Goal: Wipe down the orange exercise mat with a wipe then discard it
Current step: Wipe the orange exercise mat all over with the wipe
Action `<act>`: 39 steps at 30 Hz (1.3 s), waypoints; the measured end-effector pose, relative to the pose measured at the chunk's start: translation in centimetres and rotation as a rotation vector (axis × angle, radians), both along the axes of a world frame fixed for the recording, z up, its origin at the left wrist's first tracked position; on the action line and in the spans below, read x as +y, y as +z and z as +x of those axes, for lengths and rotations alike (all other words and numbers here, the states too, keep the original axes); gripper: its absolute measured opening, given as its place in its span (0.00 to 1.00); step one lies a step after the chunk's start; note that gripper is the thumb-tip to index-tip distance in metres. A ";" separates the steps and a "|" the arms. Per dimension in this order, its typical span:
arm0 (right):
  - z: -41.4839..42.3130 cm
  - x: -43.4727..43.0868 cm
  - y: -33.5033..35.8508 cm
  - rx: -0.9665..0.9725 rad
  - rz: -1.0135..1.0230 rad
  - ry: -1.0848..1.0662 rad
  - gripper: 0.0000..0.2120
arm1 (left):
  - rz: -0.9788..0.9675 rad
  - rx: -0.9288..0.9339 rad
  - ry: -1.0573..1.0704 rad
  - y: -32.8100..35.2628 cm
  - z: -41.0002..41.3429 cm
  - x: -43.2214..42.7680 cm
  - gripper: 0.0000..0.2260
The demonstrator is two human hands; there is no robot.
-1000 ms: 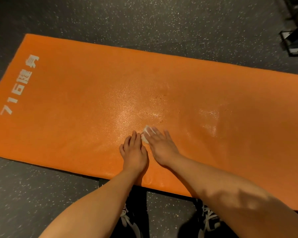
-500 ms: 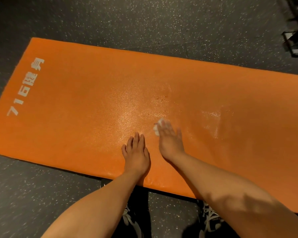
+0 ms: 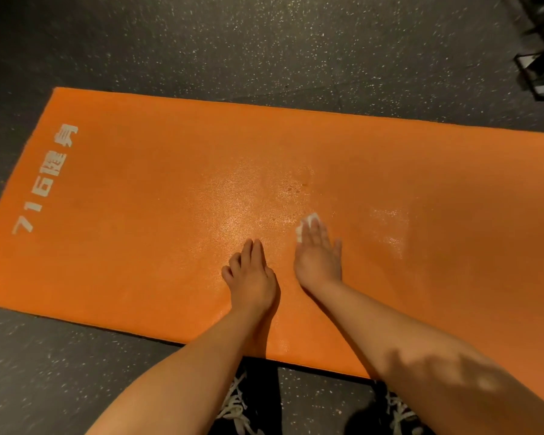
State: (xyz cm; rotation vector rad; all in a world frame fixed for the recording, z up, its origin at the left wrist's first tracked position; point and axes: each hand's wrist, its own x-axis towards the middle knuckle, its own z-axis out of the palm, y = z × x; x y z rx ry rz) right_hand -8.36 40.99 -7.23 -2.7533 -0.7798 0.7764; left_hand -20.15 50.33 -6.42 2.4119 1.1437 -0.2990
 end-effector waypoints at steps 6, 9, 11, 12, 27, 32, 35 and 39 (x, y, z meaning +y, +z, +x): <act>-1.3 1.3 -1.3 0.021 0.149 0.520 0.28 | -0.048 -0.037 0.052 -1.3 0.7 1.4 0.26; 1.7 2.1 -1.7 -0.054 0.075 0.275 0.31 | -0.036 -0.055 0.049 -1.7 0.5 1.3 0.26; 2.5 3.4 -1.3 -0.024 0.033 0.106 0.31 | -0.043 -0.070 0.059 -1.9 0.5 1.2 0.26; 2.1 4.2 -1.1 0.011 0.048 0.129 0.30 | -0.056 -0.081 0.064 -2.0 0.4 1.3 0.26; -1.5 1.3 -1.7 0.039 0.105 0.260 0.31 | -0.031 -0.038 0.013 -1.8 0.3 0.9 0.27; -0.6 -0.3 -1.3 -0.019 0.093 0.366 0.28 | -0.043 -0.008 0.022 -1.5 0.6 0.5 0.24; 1.4 -1.3 -1.3 -0.067 -0.048 -0.018 0.33 | -0.047 0.031 0.031 -1.2 1.0 0.1 0.25; -0.2 -0.5 -0.8 0.044 0.012 0.031 0.31 | -0.054 0.053 0.031 -0.9 2.0 -0.2 0.26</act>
